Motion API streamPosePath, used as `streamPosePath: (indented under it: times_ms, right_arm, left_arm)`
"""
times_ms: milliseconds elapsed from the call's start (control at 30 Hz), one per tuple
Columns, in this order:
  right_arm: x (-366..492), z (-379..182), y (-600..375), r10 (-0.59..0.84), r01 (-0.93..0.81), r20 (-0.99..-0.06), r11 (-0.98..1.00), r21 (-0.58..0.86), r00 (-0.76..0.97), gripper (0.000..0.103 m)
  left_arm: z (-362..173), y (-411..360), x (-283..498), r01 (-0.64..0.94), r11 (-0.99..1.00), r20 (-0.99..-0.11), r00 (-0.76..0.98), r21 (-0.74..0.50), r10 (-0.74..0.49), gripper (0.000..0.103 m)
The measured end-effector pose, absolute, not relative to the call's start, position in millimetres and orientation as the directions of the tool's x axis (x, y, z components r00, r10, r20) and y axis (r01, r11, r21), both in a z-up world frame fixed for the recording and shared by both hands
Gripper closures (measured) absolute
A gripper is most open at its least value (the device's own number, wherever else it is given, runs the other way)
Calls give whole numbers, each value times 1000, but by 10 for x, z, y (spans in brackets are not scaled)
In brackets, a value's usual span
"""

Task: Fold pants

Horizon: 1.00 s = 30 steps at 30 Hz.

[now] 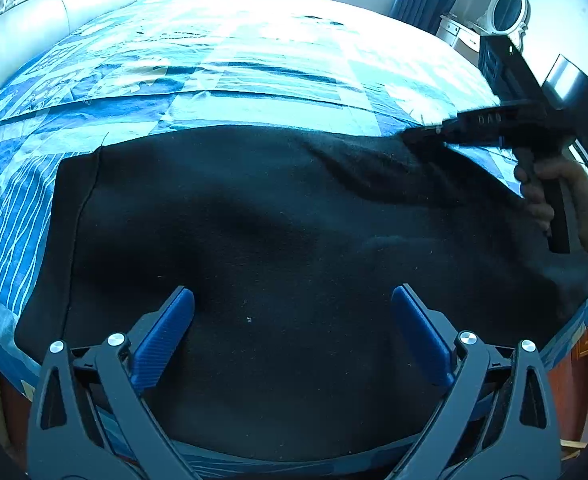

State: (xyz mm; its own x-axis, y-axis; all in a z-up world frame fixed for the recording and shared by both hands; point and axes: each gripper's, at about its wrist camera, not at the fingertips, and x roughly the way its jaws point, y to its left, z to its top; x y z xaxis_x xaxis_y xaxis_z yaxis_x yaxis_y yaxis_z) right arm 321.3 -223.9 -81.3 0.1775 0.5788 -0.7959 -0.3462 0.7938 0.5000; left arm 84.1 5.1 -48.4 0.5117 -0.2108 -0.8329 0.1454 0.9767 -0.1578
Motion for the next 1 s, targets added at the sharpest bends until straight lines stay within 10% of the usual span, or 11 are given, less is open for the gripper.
streamPosePath:
  times_ms: [333, 633, 1000]
  right_arm:
    - [3333, -972, -2239, 551, -286, -815, 822, 492, 180, 97]
    - [2743, -441, -3375, 630, -126, -674, 760, 638, 387, 44]
    - [695, 90, -6447, 196, 366, -710, 747, 555, 677, 41]
  left_arm:
    - [-510, 6, 822, 163, 981, -837, 517, -108, -178, 3]
    - [-530, -13, 811, 179, 980, -836, 524, -84, -167, 3]
    - [-417, 89, 795, 146, 983, -822, 543, -111, -173, 3]
